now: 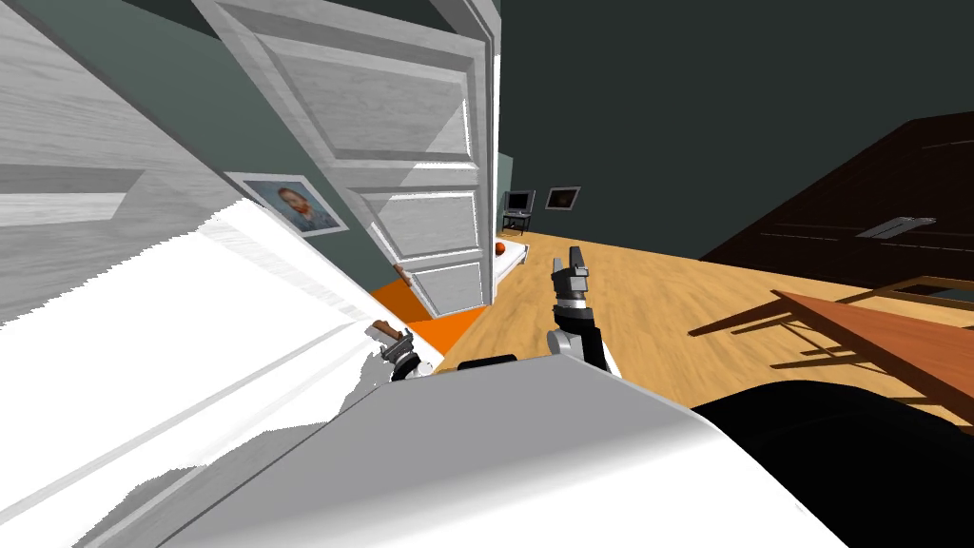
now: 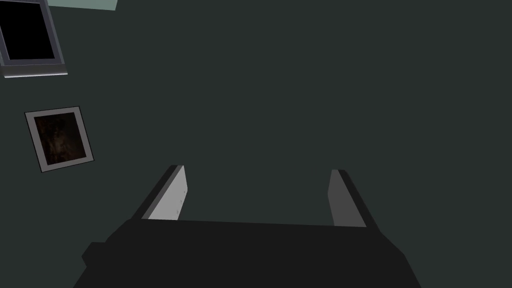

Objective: Push the door open

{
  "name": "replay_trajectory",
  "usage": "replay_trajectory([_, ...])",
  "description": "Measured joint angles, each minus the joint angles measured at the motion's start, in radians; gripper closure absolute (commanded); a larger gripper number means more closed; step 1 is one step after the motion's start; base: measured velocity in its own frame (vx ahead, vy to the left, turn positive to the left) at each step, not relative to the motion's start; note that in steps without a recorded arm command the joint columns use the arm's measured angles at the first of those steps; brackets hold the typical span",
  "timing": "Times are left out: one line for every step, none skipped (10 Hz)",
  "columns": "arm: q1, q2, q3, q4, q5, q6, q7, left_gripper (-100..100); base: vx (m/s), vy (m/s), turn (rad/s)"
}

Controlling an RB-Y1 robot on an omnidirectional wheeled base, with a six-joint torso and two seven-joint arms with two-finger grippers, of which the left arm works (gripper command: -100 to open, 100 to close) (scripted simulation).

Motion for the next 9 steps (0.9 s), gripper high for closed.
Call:
replay_trajectory([0.001,0.001,0.001,0.001,0.001,0.000,0.001,-100,0.142,0.121,-0.017])
replay_trajectory([0.000,0.003,0.001,0.007,0.001,-0.002,0.005,-100,0.063,0.050,-0.009])
replay_trajectory([-0.001,0.003,0.002,0.007,0.001,-0.003,0.005,100,-0.010,-0.006,0.005])
replay_trajectory([-0.001,0.003,0.002,0.007,0.001,-0.002,0.005,100,-0.022,-0.017,0.003])
replay_trajectory([-0.002,0.005,0.003,0.006,0.002,-0.001,0.006,100,-0.010,-0.007,-0.006])
replay_trajectory([-0.003,0.006,0.003,0.006,0.002,0.000,0.006,100,0.000,0.000,0.000])
replay_trajectory([-0.003,0.006,0.003,0.006,0.002,0.000,0.005,100,0.000,0.000,0.000])
replay_trajectory([-0.003,0.006,0.003,0.006,0.002,0.000,0.005,100,0.000,0.000,0.000])
replay_trajectory([-0.003,0.006,0.003,0.006,0.002,0.000,0.005,100,0.100,0.037,0.010])
